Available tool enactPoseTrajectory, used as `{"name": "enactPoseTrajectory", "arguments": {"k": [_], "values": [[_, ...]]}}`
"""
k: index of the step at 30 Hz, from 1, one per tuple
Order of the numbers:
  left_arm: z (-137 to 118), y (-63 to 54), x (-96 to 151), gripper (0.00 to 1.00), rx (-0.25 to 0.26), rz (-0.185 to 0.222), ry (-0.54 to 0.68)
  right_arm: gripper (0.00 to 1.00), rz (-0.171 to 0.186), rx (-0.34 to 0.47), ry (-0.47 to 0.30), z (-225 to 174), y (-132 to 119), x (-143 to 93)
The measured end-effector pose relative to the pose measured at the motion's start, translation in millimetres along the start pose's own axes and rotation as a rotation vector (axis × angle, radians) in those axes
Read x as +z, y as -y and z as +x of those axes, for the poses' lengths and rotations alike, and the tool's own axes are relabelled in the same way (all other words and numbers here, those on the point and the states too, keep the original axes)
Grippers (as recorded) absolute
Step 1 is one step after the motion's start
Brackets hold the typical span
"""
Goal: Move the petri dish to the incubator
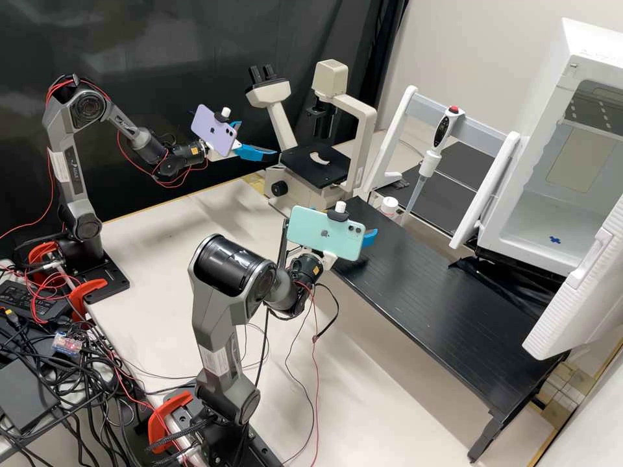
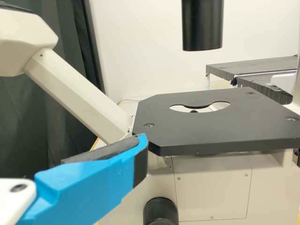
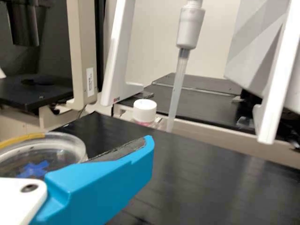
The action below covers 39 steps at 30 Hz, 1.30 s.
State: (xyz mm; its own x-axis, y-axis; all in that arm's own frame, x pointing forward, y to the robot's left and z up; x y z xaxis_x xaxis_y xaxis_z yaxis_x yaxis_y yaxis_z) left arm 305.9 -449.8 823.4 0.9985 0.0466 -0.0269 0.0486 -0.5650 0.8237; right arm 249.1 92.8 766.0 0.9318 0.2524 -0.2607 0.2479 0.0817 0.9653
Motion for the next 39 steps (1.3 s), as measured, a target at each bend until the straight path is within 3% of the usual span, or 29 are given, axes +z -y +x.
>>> {"name": "enactPoseTrajectory", "arguments": {"k": [16,19,20,39], "values": [[0.0,0.0,0.0,1.0,0.0,0.0,0.0,1.0,-0.041,-0.093,-0.062,1.1,16.2,-6.6],[0.0,0.0,0.0,1.0,0.0,0.0,0.0,1.0,-0.026,-0.121,-0.06,2.5,20.9,-4.1],[0.0,0.0,0.0,1.0,0.0,0.0,0.0,0.0,-0.017,-0.13,-0.054,3.1,22.7,-2.8],[0.0,0.0,0.0,1.0,0.0,0.0,0.0,0.0,0.028,-0.132,-0.042,10.7,19.8,0.5]]}}
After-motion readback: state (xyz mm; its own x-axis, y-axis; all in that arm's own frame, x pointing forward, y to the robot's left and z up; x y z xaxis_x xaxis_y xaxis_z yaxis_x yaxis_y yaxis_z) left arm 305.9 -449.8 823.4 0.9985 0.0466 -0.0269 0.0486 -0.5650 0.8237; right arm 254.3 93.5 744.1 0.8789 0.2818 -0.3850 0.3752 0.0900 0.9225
